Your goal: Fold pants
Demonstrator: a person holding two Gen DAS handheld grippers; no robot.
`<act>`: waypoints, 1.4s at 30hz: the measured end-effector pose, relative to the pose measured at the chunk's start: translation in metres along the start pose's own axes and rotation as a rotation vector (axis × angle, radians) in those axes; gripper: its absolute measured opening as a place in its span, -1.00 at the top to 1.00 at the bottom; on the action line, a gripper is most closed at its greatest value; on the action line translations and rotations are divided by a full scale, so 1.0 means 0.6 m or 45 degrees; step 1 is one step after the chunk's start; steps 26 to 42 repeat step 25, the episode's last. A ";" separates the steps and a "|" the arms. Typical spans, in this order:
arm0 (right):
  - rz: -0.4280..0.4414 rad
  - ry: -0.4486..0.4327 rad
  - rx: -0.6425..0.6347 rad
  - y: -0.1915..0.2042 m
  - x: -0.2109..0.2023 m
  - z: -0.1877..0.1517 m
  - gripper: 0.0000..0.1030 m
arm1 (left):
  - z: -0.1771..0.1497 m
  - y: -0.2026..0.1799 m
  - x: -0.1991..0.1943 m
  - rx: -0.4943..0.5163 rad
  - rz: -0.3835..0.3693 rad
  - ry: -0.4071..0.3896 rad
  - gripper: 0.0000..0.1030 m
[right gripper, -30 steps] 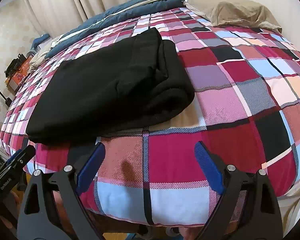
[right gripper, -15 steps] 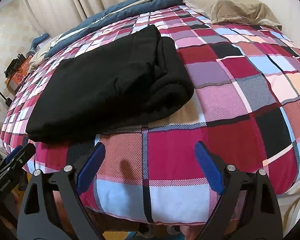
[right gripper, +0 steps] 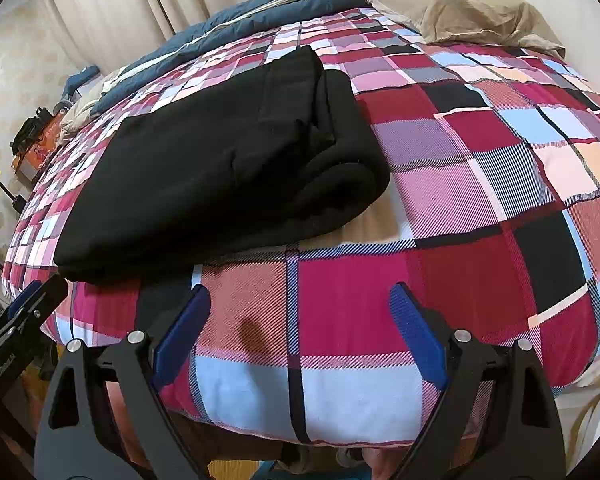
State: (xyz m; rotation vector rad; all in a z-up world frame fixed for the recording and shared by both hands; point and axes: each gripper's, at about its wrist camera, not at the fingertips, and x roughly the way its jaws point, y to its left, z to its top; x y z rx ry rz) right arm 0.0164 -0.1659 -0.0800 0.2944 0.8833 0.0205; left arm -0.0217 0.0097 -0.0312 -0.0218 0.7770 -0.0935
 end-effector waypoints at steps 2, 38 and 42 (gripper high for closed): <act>0.001 0.002 0.000 0.000 0.000 0.000 -0.76 | 0.000 -0.004 0.000 0.018 0.032 -0.006 -0.70; 0.128 -0.142 -0.080 0.000 -0.077 0.145 -0.86 | 0.141 0.097 0.042 0.113 -0.019 -0.197 -0.80; 0.128 -0.142 -0.080 0.000 -0.077 0.145 -0.86 | 0.141 0.097 0.042 0.113 -0.019 -0.197 -0.80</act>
